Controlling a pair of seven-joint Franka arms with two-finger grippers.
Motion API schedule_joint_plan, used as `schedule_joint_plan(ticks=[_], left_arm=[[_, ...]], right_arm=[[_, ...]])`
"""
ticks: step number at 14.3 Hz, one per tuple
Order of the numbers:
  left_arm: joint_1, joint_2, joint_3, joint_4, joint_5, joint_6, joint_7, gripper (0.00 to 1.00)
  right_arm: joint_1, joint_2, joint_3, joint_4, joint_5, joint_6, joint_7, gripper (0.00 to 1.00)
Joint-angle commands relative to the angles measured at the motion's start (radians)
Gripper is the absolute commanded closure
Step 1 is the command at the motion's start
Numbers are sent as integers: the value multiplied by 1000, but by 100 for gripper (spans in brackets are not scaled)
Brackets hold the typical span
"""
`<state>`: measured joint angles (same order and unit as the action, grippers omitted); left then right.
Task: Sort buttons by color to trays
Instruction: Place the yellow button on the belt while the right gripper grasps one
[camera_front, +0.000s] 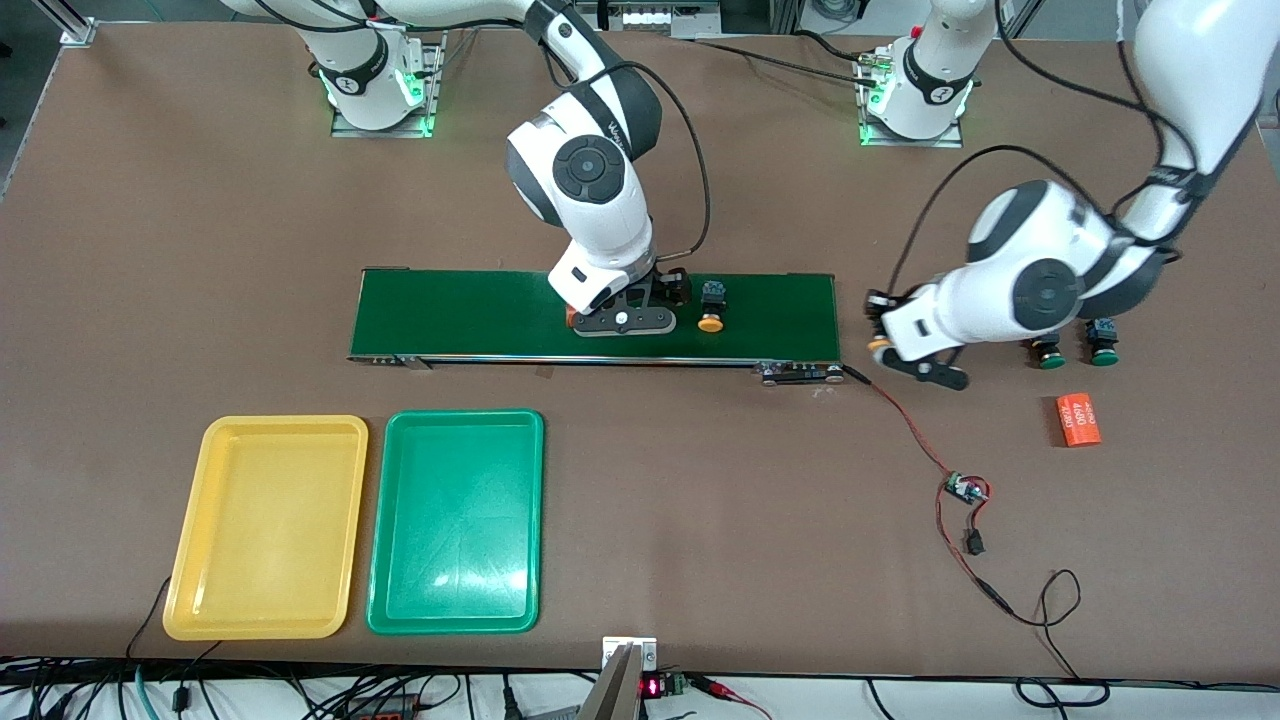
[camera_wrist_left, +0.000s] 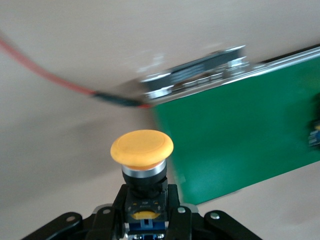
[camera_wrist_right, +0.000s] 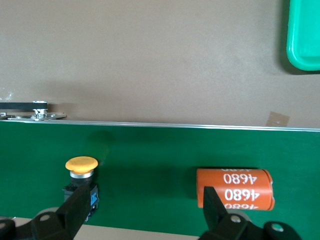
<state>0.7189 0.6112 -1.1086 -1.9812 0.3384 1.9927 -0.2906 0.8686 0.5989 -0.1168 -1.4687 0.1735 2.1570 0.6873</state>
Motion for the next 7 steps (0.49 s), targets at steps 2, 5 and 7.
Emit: schedule_joint_plan(ticks=[2, 5, 7], left_arm=[[-110, 42, 21, 27, -2, 63, -70, 81], [-149, 70, 24, 16, -2, 94, -111, 79], [-218, 70, 68, 16, 5, 97, -142, 77]], right_arm=[[-5, 10, -4, 22, 0, -12, 3, 0], [-11, 10, -8, 15, -9, -14, 6, 0], [-17, 10, -8, 15, -9, -16, 6, 0]])
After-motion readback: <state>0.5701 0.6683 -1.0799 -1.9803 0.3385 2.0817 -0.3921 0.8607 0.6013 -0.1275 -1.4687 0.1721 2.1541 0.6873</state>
